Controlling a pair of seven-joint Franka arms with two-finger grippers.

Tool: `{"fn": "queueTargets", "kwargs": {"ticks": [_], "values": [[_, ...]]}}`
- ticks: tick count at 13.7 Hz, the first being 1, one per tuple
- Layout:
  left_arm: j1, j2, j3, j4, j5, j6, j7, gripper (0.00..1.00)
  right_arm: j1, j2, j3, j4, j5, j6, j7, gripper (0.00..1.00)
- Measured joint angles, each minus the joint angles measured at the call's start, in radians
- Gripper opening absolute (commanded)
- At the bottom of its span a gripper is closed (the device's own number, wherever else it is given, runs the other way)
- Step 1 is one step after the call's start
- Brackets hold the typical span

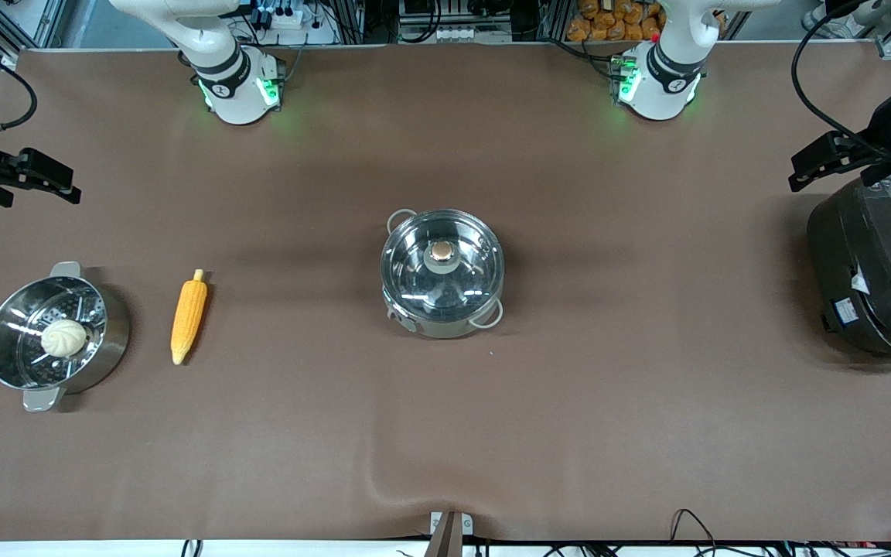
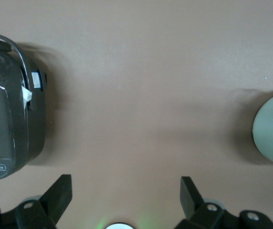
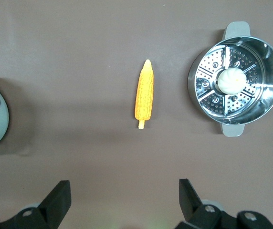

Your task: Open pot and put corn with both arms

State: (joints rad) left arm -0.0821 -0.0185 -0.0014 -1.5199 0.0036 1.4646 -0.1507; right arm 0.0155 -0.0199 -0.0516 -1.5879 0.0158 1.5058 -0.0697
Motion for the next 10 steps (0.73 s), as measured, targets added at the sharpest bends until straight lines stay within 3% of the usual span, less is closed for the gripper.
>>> {"fn": "queueTargets", "kwargs": {"ticks": [10], "values": [[-0.047, 0.006, -0.022, 0.002, 0.057, -0.009, -0.018, 1.0, 0.0, 0.002, 0.0, -0.001, 0.0, 0.001, 0.0, 1.0]]}}
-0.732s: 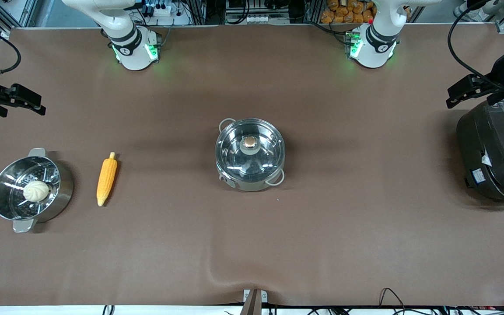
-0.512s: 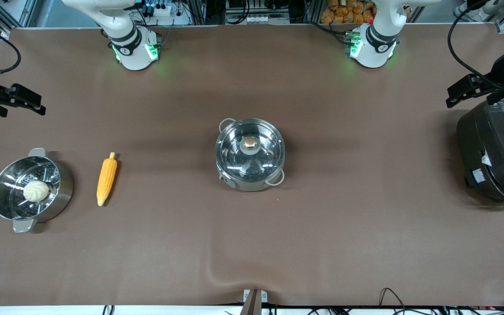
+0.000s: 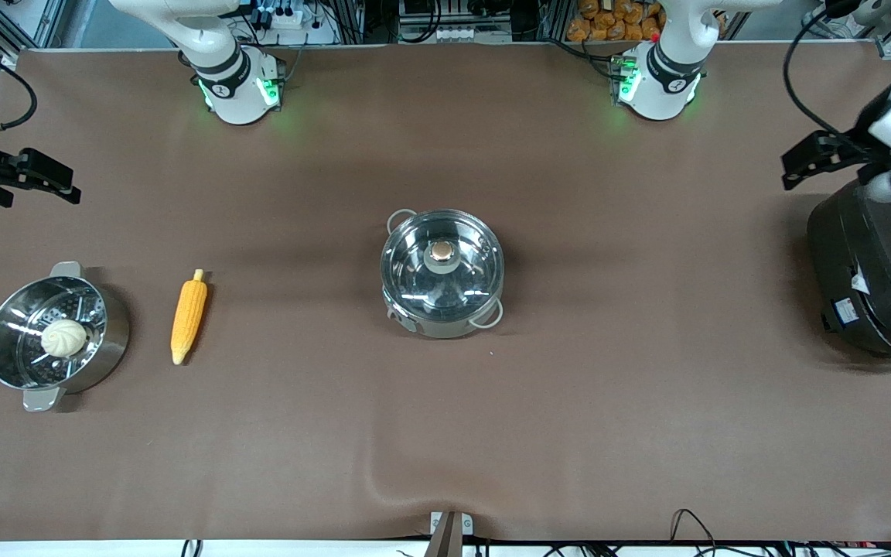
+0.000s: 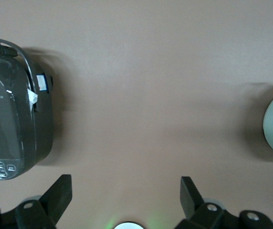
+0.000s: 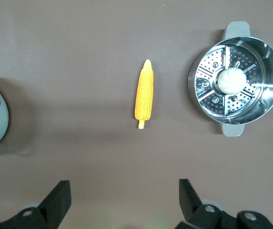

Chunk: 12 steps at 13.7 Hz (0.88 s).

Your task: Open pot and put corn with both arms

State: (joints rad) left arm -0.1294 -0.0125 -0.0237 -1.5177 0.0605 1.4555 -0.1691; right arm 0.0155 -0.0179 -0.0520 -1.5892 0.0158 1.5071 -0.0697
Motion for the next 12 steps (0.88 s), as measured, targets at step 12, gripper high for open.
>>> {"fn": "queueTargets", "kwargs": {"ticks": [12], "values": [[-0.19, 0.23, -0.292, 0.002, -0.018, 0.256, -0.61, 1.0, -0.001, 0.058, -0.008, -0.115, 0.0, 0.156, 0.0, 1.0]]}}
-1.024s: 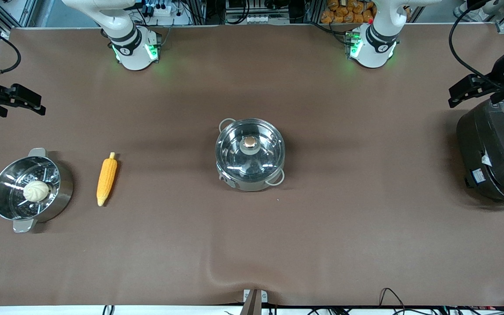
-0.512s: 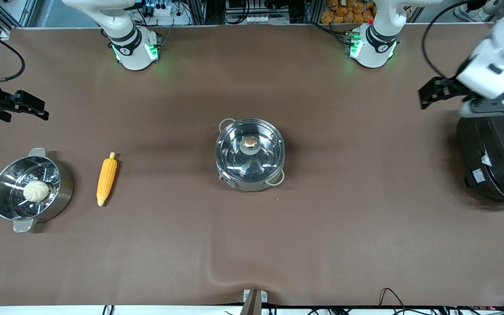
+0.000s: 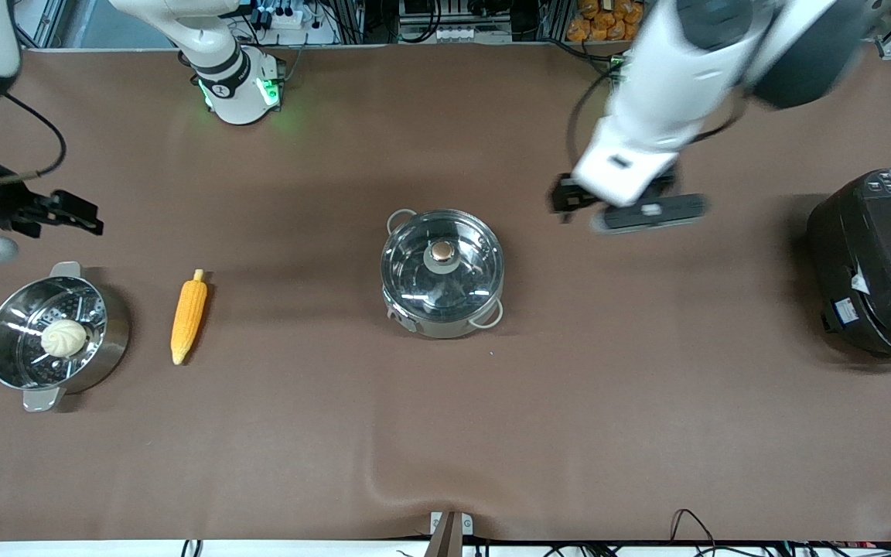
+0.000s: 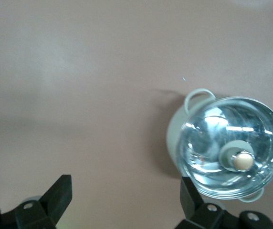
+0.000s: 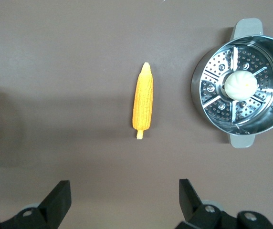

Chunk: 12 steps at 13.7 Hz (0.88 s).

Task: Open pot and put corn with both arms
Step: 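Reach the left gripper to the lid knob while the right gripper reaches the corn, then grasp the lid knob with the left gripper while the right gripper grasps the corn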

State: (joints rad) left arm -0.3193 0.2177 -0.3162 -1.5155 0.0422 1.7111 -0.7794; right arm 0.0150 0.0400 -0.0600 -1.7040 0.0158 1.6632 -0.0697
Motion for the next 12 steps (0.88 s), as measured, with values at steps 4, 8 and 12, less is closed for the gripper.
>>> {"fn": "queueTargets", "kwargs": {"ticks": [4, 8, 12], "values": [[-0.158, 0.177, 0.003, 0.056, 0.027, 0.066, -0.207, 1.0, -0.017, 0.08, -0.007, -0.068, 0.0, 0.091, 0.0, 1.0], [-0.198, 0.29, 0.007, 0.131, 0.027, 0.176, -0.262, 1.0, -0.041, 0.242, -0.009, -0.076, 0.0, 0.212, 0.0, 1.0], [-0.234, 0.337, 0.015, 0.141, 0.027, 0.243, -0.301, 1.0, -0.042, 0.356, -0.009, -0.074, 0.0, 0.299, 0.0, 1.0]]}}
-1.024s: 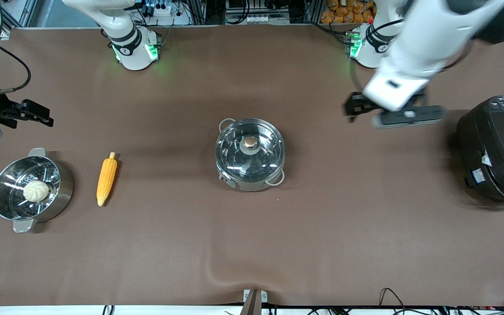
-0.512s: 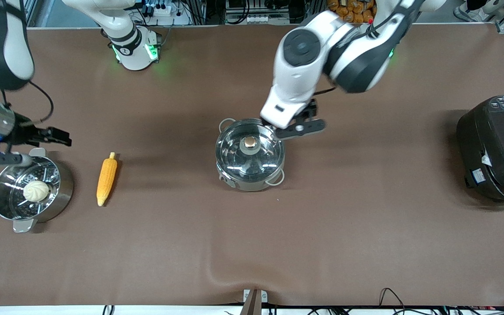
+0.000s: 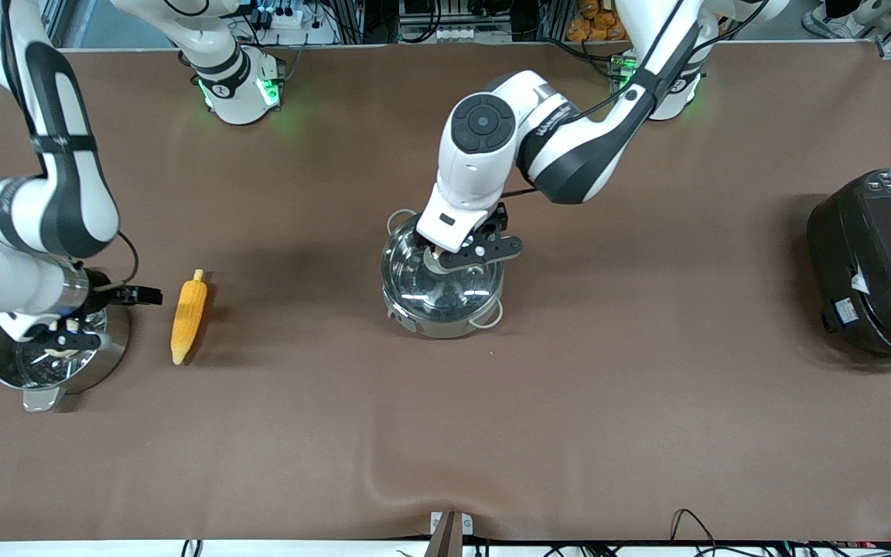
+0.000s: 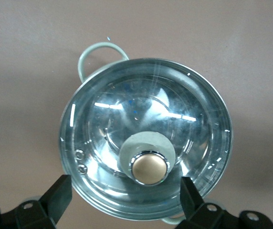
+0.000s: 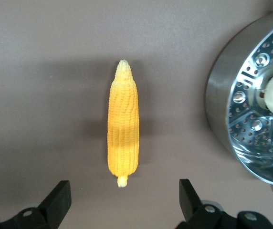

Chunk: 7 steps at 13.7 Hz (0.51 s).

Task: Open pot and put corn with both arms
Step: 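Grasp the lid knob with the left gripper while the right gripper grasps the corn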

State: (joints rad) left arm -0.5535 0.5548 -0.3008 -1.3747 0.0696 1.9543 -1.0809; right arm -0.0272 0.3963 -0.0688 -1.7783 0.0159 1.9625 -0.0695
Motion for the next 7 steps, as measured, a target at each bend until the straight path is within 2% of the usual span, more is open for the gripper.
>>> {"fn": "queueTargets", "kwargs": {"ticks": [4, 7], "values": [[-0.048, 0.036, 0.035, 0.005, 0.012, 0.043, -0.009, 1.0, -0.012, 0.1, 0.0, 0.0, 0.008, 0.065, 0.0, 1.0], [-0.11, 0.061, 0.079, 0.007, 0.029, 0.053, -0.031, 1.0, -0.013, 0.151, 0.0, 0.0, 0.056, 0.067, 0.0, 1.0]]}}
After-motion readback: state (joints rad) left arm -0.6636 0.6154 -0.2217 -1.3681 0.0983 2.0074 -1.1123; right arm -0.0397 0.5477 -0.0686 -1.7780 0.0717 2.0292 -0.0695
